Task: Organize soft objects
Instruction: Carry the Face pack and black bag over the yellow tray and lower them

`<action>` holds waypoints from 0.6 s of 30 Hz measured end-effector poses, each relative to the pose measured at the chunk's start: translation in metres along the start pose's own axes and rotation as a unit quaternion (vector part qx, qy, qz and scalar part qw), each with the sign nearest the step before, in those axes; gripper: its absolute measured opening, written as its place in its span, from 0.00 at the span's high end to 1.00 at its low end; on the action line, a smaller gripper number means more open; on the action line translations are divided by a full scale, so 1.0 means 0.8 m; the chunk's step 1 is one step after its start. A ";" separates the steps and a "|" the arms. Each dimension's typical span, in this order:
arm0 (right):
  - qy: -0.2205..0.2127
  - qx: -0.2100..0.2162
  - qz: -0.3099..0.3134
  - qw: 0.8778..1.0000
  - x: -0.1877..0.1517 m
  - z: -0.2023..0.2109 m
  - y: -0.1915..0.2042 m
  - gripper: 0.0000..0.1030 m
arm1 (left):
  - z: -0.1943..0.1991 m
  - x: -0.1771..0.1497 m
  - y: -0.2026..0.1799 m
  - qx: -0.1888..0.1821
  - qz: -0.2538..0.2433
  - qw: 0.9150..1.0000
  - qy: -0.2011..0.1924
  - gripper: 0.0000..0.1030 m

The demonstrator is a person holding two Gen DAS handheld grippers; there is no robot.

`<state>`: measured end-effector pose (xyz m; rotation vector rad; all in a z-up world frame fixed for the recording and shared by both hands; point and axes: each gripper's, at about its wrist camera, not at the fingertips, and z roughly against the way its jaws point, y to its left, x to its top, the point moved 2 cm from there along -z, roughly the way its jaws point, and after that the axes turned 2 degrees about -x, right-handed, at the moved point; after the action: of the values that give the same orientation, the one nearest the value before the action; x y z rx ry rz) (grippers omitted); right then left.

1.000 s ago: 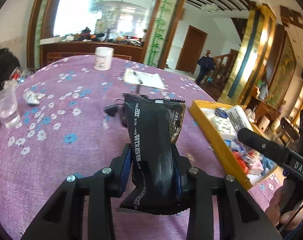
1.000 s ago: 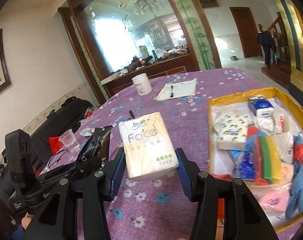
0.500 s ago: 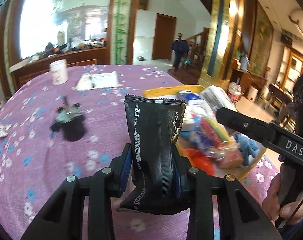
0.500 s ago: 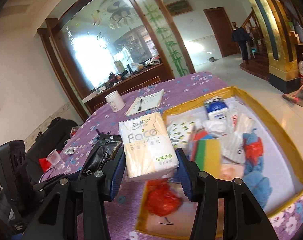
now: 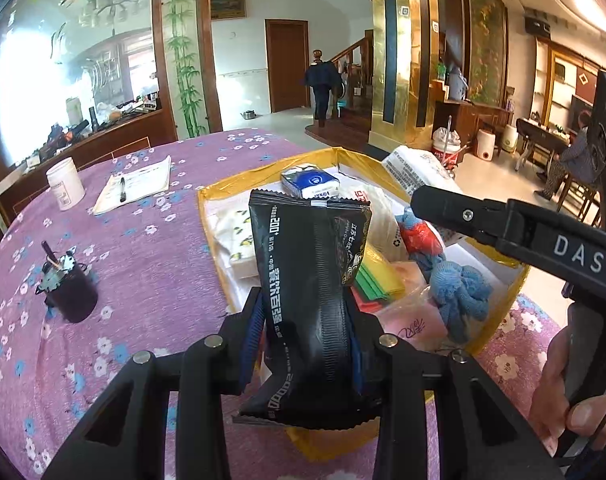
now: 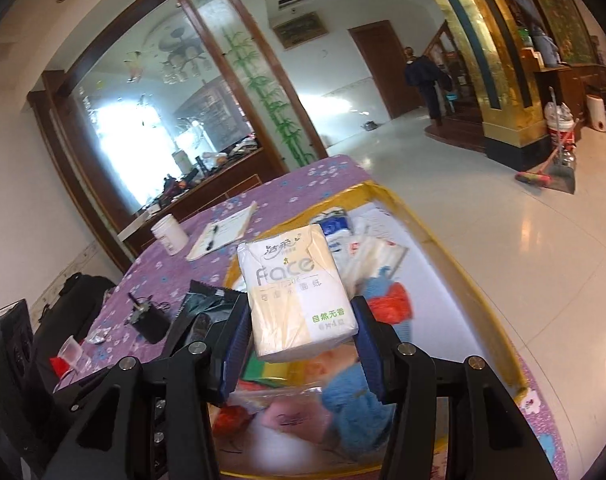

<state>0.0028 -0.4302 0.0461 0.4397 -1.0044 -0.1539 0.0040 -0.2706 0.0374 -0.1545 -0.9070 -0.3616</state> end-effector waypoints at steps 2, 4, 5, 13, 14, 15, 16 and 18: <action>-0.001 -0.016 -0.003 1.000 -0.001 -0.004 -0.010 0.48 | -0.007 0.000 -0.005 0.005 -0.004 1.000 0.002 0.66; 0.004 -0.024 -0.011 1.000 -0.004 -0.008 -0.020 0.48 | -0.011 -0.002 -0.009 0.008 -0.005 1.000 0.003 0.66; 0.006 -0.021 -0.017 1.000 -0.003 -0.009 -0.022 0.48 | -0.013 -0.002 -0.010 0.010 -0.007 1.000 0.005 0.65; 0.016 -0.039 -0.004 0.999 -0.002 -0.020 -0.016 0.48 | -0.021 0.002 -0.024 0.024 -0.020 0.999 0.011 0.65; 0.018 -0.043 -0.005 0.999 -0.002 -0.020 -0.017 0.48 | -0.022 0.002 -0.026 0.026 -0.022 0.999 0.013 0.65; 0.021 -0.046 -0.005 0.999 -0.002 -0.022 -0.018 0.48 | -0.022 0.002 -0.027 0.028 -0.023 0.999 0.014 0.64; 0.025 -0.050 -0.005 0.998 -0.002 -0.024 -0.018 0.48 | -0.024 0.002 -0.027 0.030 -0.023 0.999 0.017 0.64; 0.030 -0.053 -0.005 0.998 -0.002 -0.028 -0.019 0.48 | -0.026 0.002 -0.028 0.033 -0.025 0.999 0.021 0.64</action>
<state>0.0218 -0.4367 0.0284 0.3514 -0.9301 -0.2016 0.0122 -0.2977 0.0254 -0.0637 -0.8821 -0.3796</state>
